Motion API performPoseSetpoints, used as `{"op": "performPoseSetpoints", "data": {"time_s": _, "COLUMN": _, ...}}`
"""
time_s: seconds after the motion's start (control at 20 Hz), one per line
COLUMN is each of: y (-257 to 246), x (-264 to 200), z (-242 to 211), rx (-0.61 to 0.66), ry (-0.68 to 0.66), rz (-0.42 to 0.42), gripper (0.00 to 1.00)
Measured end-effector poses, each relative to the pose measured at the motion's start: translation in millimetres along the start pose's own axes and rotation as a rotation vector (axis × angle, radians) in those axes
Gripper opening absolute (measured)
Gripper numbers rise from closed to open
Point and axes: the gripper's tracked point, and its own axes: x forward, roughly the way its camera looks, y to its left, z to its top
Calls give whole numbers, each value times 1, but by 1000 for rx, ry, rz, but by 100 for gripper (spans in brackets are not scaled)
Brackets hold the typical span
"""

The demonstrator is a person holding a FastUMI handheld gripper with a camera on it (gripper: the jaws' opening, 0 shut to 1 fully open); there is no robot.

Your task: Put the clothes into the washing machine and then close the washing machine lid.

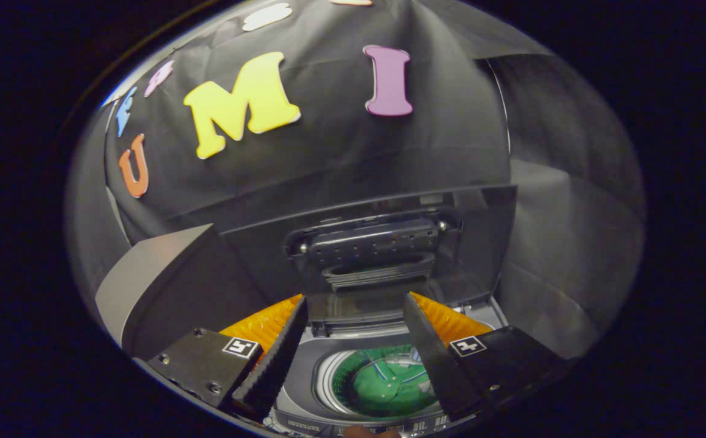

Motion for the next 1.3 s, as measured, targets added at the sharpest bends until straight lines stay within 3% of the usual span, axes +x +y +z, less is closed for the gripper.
{"op": "performPoseSetpoints", "data": {"time_s": 0.2, "y": 16, "x": -3, "z": 79, "rx": -124, "ry": -160, "rz": -6, "gripper": 99}}
{"op": "performPoseSetpoints", "data": {"time_s": 0.35, "y": 15, "x": 12, "z": 110, "rx": -137, "ry": -172, "rz": -2, "gripper": 99}}
{"op": "performPoseSetpoints", "data": {"time_s": 0.6, "y": 6, "x": 80, "z": 92, "rx": -137, "ry": 25, "rz": -50, "gripper": 100}}
{"op": "performPoseSetpoints", "data": {"time_s": 0.65, "y": 3, "x": 83, "z": 96, "rx": -117, "ry": 2, "rz": -50, "gripper": 100}}
{"op": "performPoseSetpoints", "data": {"time_s": 1.05, "y": 1, "x": 38, "z": 67, "rx": -90, "ry": 50, "rz": -78, "gripper": 100}}
{"op": "performPoseSetpoints", "data": {"time_s": 1.3, "y": -1, "x": -9, "z": 24, "rx": -94, "ry": 71, "rz": -130, "gripper": 100}}
